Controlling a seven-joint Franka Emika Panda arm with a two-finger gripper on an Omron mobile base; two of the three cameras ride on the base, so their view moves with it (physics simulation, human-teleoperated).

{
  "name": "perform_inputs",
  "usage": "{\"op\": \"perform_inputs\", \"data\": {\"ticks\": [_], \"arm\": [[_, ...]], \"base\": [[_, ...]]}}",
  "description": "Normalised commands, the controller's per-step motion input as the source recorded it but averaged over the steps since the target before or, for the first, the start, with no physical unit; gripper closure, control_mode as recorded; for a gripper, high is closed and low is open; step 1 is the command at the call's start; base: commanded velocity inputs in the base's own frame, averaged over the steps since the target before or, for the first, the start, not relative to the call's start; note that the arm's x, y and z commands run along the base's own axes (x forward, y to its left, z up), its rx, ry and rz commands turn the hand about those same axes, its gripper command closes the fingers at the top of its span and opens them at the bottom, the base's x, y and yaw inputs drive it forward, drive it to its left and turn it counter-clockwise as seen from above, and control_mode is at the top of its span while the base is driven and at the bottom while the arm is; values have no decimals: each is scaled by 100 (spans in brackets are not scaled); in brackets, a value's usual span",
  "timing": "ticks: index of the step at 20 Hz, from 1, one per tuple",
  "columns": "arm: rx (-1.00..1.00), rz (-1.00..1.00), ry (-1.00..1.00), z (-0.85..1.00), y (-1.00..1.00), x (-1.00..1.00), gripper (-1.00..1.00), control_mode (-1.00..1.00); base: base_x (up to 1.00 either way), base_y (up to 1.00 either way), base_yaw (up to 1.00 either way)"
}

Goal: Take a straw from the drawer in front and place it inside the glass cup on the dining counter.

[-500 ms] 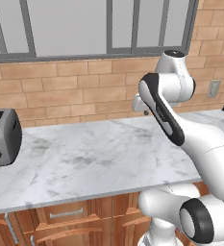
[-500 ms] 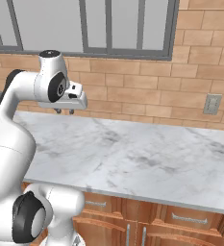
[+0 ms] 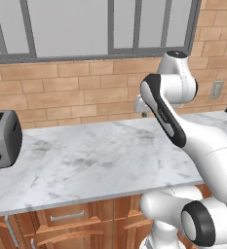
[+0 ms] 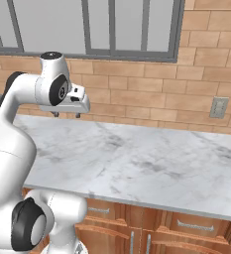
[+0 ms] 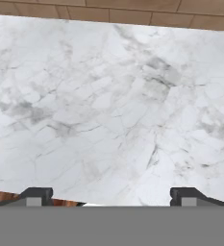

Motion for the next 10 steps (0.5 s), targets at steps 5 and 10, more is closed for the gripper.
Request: {"op": "perform_inputs", "data": {"ticks": [5, 10], "arm": [[0, 0, 0, 0, 0, 0, -100, 100], [0, 0, 0, 0, 0, 0, -100, 100]], "base": [[0, 0, 0], [-20, 0, 0]]}}
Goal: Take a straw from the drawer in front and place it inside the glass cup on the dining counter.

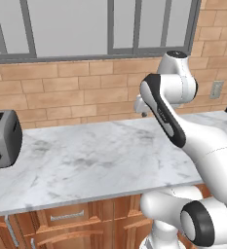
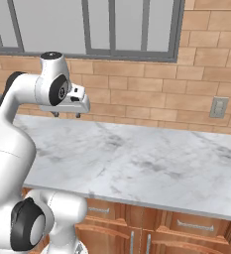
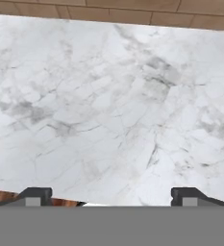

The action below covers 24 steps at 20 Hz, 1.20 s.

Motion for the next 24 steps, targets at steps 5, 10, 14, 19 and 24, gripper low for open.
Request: {"op": "perform_inputs", "data": {"ticks": [5, 10, 14, 19, 24], "arm": [[0, 0, 0, 0, 0, 0, -100, 100], [0, 0, 0, 0, 0, 0, -100, 100], [0, 0, 0, 0, 0, 0, -100, 100], [0, 0, 0, 0, 0, 0, -100, 100], [0, 0, 0, 0, 0, 0, -100, 100]], "base": [[-45, 0, 0], [-51, 0, 0], [-37, 0, 0], [-28, 1, 0], [-8, 16, 0]]}}
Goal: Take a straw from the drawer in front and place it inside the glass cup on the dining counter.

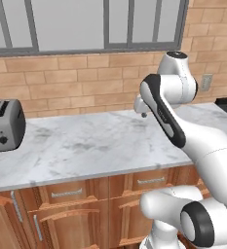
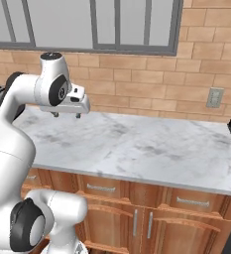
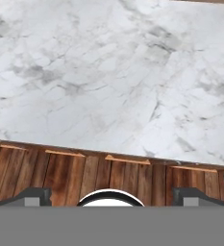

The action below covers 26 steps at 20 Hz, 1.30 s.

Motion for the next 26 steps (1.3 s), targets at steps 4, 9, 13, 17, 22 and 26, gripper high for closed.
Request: {"op": "perform_inputs", "data": {"ticks": [4, 9, 13, 17, 22, 26], "arm": [[0, 0, 0, 0, 0, 0, -100, 100], [0, 0, 0, 0, 0, 0, -100, 100], [0, 0, 0, 0, 0, 0, -100, 100], [0, 0, 0, 0, 0, 0, -100, 100], [0, 0, 0, 0, 0, 0, -100, 100], [0, 0, 0, 0, 0, 0, -100, 100]], "base": [[0, 39, 0], [0, 59, 0], [0, 60, 0], [0, 52, 0], [0, 44, 0], [0, 41, 0]]}}
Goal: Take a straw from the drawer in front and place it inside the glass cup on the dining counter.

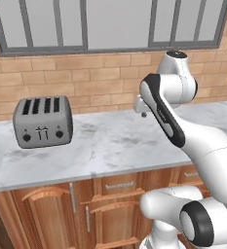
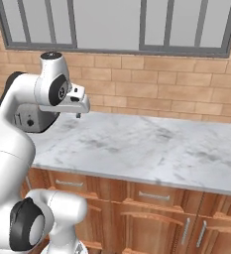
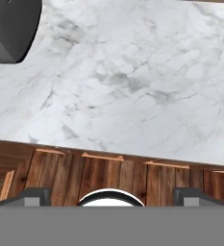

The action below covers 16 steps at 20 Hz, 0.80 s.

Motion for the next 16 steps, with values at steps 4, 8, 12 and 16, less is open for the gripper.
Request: {"op": "perform_inputs", "data": {"ticks": [4, 8, 12, 16], "arm": [[0, 0, 0, 0, 0, 0, -100, 100], [0, 0, 0, 0, 0, 0, -100, 100], [0, 0, 0, 0, 0, 0, -100, 100], [0, 0, 0, 0, 0, 0, -100, 100]], "base": [[0, 41, 0], [0, 44, 0], [0, 40, 0], [0, 26, 0]]}}
